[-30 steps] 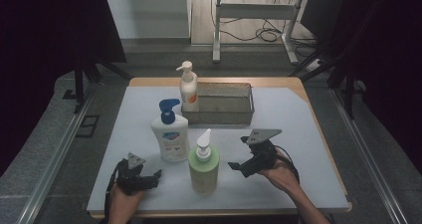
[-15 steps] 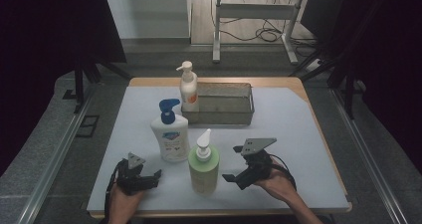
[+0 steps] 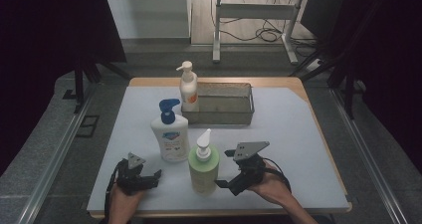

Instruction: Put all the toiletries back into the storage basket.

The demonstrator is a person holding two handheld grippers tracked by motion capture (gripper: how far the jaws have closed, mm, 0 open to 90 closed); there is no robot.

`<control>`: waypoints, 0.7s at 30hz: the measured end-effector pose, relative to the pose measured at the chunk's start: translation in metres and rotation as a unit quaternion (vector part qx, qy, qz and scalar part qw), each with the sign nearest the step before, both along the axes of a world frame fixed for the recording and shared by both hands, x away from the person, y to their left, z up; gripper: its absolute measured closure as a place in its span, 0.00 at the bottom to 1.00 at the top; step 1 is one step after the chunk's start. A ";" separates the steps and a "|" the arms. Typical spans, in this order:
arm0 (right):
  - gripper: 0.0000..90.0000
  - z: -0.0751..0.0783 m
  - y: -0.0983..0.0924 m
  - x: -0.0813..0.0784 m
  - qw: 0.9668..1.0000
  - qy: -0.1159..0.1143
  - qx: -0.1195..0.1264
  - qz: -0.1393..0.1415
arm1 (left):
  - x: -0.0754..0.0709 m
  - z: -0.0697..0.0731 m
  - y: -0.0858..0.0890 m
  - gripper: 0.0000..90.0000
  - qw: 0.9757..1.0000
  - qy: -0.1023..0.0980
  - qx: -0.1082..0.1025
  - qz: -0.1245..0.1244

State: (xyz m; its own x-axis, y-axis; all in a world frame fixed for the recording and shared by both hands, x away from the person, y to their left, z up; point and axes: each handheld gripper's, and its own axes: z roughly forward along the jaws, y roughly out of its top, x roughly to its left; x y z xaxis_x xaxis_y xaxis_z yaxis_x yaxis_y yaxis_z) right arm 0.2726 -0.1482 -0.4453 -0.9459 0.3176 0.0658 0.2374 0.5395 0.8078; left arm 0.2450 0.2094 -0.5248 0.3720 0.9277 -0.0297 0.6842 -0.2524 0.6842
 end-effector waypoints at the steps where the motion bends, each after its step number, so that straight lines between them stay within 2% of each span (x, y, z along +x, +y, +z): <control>1: 0.02 0.001 0.002 0.000 1.000 0.001 0.001 0.002 | 0.000 0.000 0.000 0.13 1.000 0.000 0.000 0.000; 7: 0.02 0.002 0.011 -0.002 1.000 0.001 -0.002 0.014 | 0.000 0.000 0.000 0.13 1.000 0.001 0.000 0.000; 21: 0.03 0.007 0.031 -0.004 0.999 -0.016 -0.009 0.030 | 0.000 0.000 0.000 0.13 1.000 0.001 0.000 0.000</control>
